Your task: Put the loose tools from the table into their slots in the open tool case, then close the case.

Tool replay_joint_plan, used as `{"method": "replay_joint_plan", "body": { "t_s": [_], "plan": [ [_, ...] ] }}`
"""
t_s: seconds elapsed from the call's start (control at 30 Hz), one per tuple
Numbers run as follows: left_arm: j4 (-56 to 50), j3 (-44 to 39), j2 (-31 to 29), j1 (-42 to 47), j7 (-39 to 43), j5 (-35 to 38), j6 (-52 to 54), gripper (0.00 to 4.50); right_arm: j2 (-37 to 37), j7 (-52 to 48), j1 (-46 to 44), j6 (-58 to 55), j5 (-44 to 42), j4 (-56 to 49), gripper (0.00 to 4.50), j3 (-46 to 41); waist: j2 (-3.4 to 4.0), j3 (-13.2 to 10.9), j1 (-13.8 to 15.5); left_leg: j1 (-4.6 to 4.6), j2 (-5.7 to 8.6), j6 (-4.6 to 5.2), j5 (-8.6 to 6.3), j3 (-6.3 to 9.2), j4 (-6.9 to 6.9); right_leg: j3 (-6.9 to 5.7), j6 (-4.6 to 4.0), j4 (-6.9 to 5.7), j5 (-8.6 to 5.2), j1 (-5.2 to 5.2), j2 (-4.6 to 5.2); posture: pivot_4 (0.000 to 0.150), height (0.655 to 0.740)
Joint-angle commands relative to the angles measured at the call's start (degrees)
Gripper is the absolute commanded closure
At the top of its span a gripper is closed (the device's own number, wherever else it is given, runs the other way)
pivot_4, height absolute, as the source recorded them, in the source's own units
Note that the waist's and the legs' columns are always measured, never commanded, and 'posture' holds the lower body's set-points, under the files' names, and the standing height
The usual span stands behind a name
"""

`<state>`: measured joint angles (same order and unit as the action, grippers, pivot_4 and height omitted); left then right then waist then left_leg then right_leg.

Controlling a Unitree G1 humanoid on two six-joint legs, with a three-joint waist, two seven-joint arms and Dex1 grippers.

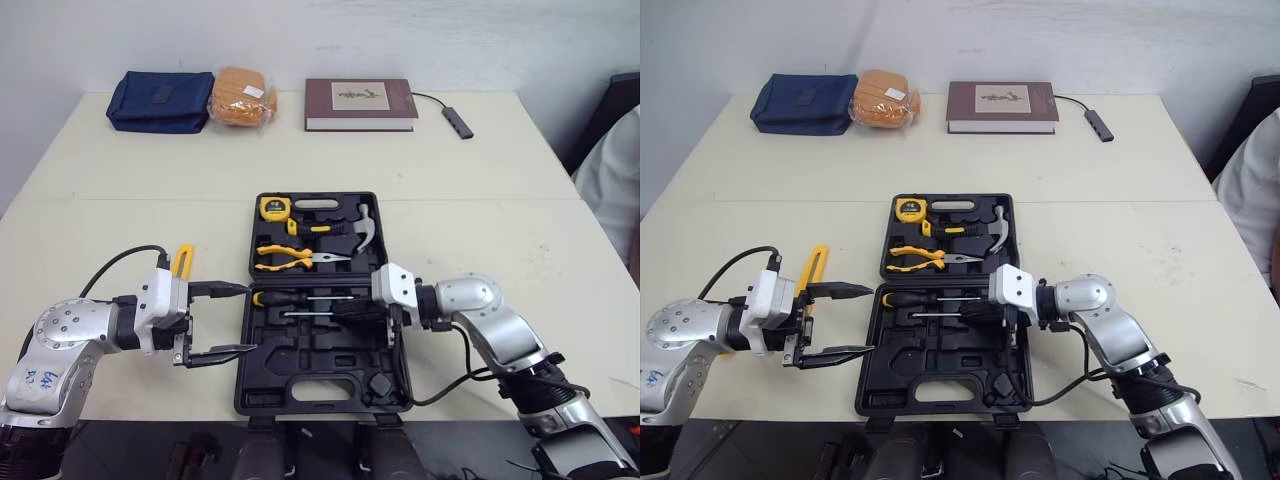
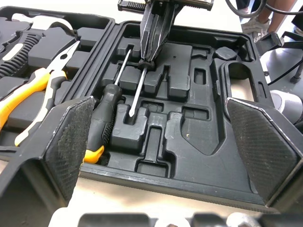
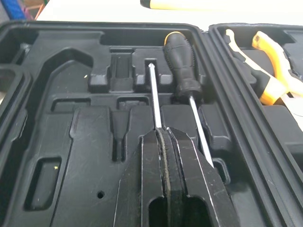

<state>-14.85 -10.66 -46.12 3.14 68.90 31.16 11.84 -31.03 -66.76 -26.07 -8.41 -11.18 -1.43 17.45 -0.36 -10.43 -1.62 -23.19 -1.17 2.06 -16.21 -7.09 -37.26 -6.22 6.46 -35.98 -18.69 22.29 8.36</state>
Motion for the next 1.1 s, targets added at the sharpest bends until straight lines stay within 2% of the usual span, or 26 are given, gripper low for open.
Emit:
{"method": "replay_joint_plan", "body": {
  "t_s": [0.03,0.2,0.33,0.37,0.53,0.63,0.73,0.83,0.97,1.1],
  "plan": [
    [-0.79,-0.49,-0.25,-0.19,-0.11,-0.06,-0.6,0.0,-0.5,0.58,-0.04,-0.46,2.71,2.52,4.45,1.3,-0.01,0.01,0.0,0.0,0.0,0.0,0.0,0.0,0.0,0.0,0.0,0.0,0.0,0.0,0.0,0.15,0.74],
    [-0.88,-0.47,-0.35,-0.1,-0.19,-0.2,-0.59,0.0,0.2,1.85,-0.22,-2.64,3.92,3.81,4.45,2.5,-0.07,0.04,-0.05,0.23,-0.01,-0.02,0.01,0.05,-0.02,0.0,0.0,0.01,0.0,-0.23,0.03,0.15,0.74],
    [-0.86,-0.48,-0.51,-0.16,-0.13,-0.3,-0.55,0.0,0.66,2.6,-0.17,-5.03,4.57,4.74,4.45,3.73,-0.09,0.06,-0.17,0.9,-0.04,-0.14,-0.1,0.05,0.17,0.07,-0.03,0.16,-0.01,-0.84,0.05,0.15,0.74],
    [-0.84,-0.48,-0.57,-0.17,-0.12,-0.36,-0.55,0.0,0.69,2.81,-0.09,-5.81,4.78,4.79,4.45,4.19,-0.11,0.08,-0.19,0.93,-0.06,-0.4,-0.26,0.05,0.17,0.14,-0.04,0.15,-0.02,-0.85,0.05,0.15,0.74],
    [-0.94,-0.43,-0.62,-0.13,-0.27,-0.39,-0.27,0.0,-0.07,4.51,-0.75,-15.13,6.75,6.04,4.45,6.97,-0.22,0.33,-0.28,1.02,-0.18,-0.53,-0.26,0.07,0.17,0.3,-0.19,0.09,-0.04,-0.88,0.0,0.15,0.74],
    [-1.03,-0.32,-0.63,-0.15,-0.35,-0.46,-0.23,0.0,-0.36,4.56,-1.35,-15.6,6.99,6.04,4.45,7.61,-0.4,0.59,-0.19,1.11,-0.32,-0.57,-0.3,0.11,0.17,0.3,-0.37,0.09,-0.04,-0.92,-0.04,0.15,0.74],
    [-1.18,-0.51,-0.33,-0.16,-1.07,-0.59,-0.37,0.0,1.33,4.26,-2.75,-15.6,4.04,3.97,4.45,6.12,-0.44,0.62,-0.17,1.11,-0.39,-0.52,-0.35,0.19,0.2,0.26,-0.53,0.09,-0.02,-0.91,-0.09,0.15,0.74],
    [-1.6,-0.72,0.27,-0.19,-2.03,-0.22,-0.21,0.0,1.43,0.39,-2.17,-9.15,0.47,1.57,4.45,3.86,-0.38,0.58,-0.16,1.05,-0.46,-0.57,-0.34,0.19,0.24,0.26,-0.62,0.08,-0.04,-0.84,-0.15,0.15,0.74],
    [-2.14,-1.97,1.02,-1.15,-3.67,0.92,0.3,0.0,2.21,-1.09,-0.84,-2.16,-5.67,-0.66,4.45,-3.54,-0.2,0.28,-0.01,0.84,-0.48,-0.79,-0.24,0.19,0.26,0.22,-0.64,0.14,-0.06,-0.71,-0.22,0.15,0.74],
    [-0.24,-4.52,0.77,-2.79,-4.22,0.64,-0.98,0.0,-3.72,-3.09,2.0,-1.1,-8.67,-2.73,4.45,-10.78,-0.15,0.18,0.01,0.75,-0.48,-0.48,-0.11,0.15,0.25,0.17,-0.62,0.26,-0.05,-0.69,-0.26,0.15,0.74]
  ]
}}
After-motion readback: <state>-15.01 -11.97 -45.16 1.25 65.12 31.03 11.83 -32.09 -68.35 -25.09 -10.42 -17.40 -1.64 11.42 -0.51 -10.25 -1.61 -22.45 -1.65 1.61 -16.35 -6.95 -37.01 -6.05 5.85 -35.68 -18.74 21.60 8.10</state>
